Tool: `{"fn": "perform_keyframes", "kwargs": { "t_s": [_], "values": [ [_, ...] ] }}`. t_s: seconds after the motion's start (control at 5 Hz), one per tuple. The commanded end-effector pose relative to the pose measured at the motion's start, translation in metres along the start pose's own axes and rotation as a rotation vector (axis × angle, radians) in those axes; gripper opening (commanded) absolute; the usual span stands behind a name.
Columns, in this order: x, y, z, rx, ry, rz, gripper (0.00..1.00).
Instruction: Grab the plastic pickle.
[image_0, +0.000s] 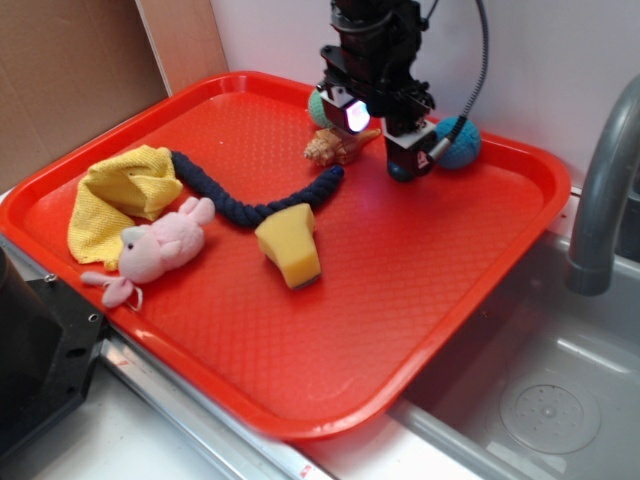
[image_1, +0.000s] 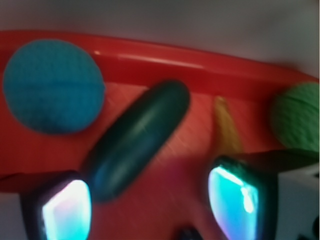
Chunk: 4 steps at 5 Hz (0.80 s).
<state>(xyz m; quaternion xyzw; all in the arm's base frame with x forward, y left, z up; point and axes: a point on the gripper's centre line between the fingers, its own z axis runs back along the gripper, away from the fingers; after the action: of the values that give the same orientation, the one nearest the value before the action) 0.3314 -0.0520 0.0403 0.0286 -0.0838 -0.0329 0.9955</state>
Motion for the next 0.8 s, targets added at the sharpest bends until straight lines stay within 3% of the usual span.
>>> {"fn": "perform_keyframes", "kwargs": {
  "t_s": [0.0,0.2,0.4,0.6],
  "values": [
    [0.021,-0.015,-0.005,-0.054,-0.013,-0.037,1.00],
    [0.012,-0.013,-0.014,-0.057,0.034,-0.022,1.00],
    [-0.003,-0.011,-0.014,-0.033,0.086,-0.046,0.00],
    [-0.017,-0.011,-0.003,-0.031,0.078,-0.081,0.00]
  ]
}}
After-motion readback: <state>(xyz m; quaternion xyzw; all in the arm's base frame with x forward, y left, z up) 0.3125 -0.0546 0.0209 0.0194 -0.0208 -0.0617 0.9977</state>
